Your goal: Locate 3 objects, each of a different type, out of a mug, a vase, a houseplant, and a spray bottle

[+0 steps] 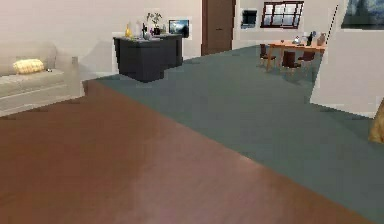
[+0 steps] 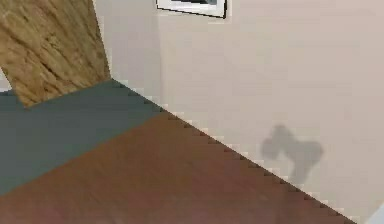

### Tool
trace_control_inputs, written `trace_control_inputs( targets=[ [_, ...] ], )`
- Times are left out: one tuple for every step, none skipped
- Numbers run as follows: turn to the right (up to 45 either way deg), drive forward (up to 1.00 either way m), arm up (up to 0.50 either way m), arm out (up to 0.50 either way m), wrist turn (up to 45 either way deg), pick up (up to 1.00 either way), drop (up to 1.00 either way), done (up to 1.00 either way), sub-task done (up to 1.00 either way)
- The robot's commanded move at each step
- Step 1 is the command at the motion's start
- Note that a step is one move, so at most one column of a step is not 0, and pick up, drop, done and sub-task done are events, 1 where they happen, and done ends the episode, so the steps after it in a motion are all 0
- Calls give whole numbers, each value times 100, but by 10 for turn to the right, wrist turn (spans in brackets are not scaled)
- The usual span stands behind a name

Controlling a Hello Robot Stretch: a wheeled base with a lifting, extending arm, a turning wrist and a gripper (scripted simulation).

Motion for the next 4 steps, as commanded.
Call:
trace_control_inputs(
  targets=[
    [0, 100, 0, 0, 0, 0, 0, 0, 0],
    [0, 100, 0, 0, 0, 0, 0, 0, 0],
    [0, 100, 0, 0, 0, 0, 0, 0, 0],
    [-30, 0, 0, 0, 0, 0, 0, 0, 0]
  ],
)
